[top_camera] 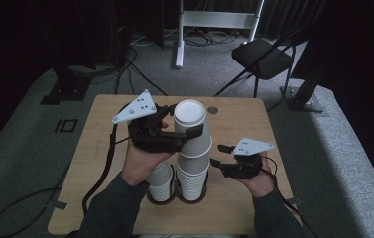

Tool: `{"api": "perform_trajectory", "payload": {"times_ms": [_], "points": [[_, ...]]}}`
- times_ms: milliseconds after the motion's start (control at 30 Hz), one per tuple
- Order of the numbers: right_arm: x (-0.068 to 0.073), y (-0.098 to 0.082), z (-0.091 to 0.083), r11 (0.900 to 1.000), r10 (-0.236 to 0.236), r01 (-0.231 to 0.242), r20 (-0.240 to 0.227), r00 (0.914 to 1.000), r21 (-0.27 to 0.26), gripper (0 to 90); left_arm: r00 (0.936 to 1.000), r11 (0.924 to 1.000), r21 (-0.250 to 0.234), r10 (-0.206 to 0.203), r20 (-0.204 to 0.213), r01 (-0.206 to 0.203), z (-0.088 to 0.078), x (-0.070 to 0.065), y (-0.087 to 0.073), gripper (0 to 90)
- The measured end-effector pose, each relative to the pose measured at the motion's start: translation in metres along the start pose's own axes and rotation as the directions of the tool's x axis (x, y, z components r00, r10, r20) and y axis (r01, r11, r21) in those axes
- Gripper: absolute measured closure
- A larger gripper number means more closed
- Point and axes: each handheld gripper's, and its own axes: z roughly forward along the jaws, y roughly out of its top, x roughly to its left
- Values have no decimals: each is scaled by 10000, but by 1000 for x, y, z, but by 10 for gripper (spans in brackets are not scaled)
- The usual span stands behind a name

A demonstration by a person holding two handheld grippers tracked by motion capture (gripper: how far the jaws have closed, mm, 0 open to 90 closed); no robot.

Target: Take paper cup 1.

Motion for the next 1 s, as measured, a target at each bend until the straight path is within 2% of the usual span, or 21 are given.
{"api": "perform_trajectory", "payload": {"times_ms": [200,467,1000], "points": [[0,0,0,10000,9,-9,14,10000,7,438,9999,9996,-267,-116,74,118,-6,6,7,216],[-2,1,0,10000,9,-9,57,10000,20,438,9998,9988,-453,-175,-39,173,-10,12,14,217],[-6,1,0,10000,21,-21,150,9999,0,438,9977,9990,-447,-107,-663,77,-10,27,19,217]]}}
